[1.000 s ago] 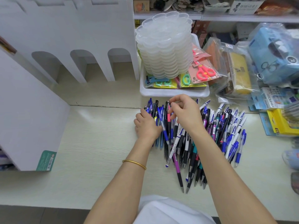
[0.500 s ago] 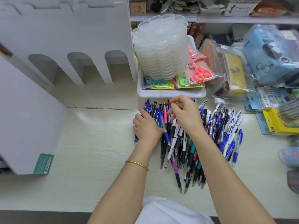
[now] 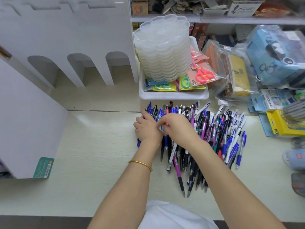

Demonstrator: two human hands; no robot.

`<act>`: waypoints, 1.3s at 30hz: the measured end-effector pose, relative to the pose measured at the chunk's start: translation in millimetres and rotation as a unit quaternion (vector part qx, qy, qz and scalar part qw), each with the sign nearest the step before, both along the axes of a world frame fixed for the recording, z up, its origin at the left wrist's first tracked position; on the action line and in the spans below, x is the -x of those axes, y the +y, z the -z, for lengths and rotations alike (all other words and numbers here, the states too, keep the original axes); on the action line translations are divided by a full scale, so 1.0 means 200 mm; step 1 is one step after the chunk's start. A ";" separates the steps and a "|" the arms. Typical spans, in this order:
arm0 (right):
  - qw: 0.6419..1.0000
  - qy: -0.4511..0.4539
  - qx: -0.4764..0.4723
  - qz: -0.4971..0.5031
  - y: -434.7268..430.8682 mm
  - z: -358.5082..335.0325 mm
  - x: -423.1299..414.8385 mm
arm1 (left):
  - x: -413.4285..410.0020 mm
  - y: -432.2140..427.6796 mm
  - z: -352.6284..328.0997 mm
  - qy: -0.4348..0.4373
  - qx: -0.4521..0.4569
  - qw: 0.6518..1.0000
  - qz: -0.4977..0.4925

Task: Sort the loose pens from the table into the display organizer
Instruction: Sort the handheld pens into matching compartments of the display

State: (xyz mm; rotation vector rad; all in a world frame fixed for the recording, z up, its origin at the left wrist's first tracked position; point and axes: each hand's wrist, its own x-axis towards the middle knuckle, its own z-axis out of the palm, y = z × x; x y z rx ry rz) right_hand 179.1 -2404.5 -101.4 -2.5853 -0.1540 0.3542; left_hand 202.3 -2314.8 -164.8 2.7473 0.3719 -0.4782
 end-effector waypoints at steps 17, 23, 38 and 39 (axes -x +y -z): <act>0.989 -0.001 0.123 -0.077 0.02 0.10 0.02 | 0.01 0.03 0.01 -0.045 0.038 0.998 -0.021; 0.990 0.019 0.121 -0.067 0.02 0.12 0.01 | -0.01 0.10 -0.03 -0.019 0.134 0.990 -0.045; 0.999 0.035 0.023 -0.001 0.02 0.13 0.02 | 0.03 0.16 -0.04 0.049 0.359 0.925 -0.111; 0.999 0.037 0.011 0.006 0.02 0.12 0.02 | 0.03 0.16 -0.04 0.054 0.367 0.922 -0.113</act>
